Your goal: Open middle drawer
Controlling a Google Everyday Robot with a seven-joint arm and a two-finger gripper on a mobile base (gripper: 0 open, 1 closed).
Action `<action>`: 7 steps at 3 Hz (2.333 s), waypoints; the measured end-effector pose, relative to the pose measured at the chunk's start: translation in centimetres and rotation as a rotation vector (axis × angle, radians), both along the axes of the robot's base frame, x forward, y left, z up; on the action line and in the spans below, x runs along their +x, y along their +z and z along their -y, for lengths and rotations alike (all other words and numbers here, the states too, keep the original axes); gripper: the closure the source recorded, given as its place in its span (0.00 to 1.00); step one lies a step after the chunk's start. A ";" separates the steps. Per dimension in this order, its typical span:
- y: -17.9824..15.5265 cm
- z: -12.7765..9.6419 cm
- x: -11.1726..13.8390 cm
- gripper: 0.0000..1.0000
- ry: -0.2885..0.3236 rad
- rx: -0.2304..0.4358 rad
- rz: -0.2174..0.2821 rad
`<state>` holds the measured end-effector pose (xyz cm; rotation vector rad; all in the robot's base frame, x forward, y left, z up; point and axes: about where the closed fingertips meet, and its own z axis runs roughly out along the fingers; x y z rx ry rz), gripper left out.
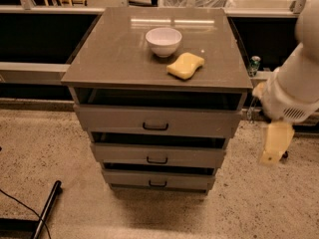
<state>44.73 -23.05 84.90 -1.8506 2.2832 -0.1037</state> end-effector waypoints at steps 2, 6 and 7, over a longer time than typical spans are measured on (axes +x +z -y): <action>-3.2 0.1 -1.6 0.00 0.019 -0.007 -0.067; -17.7 -4.1 2.2 0.00 -0.072 0.139 -0.027; -22.3 -4.0 3.6 0.00 -0.099 0.182 -0.002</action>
Offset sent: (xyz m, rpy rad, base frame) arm -0.0159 -0.0011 -0.0314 0.0038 0.0702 0.0330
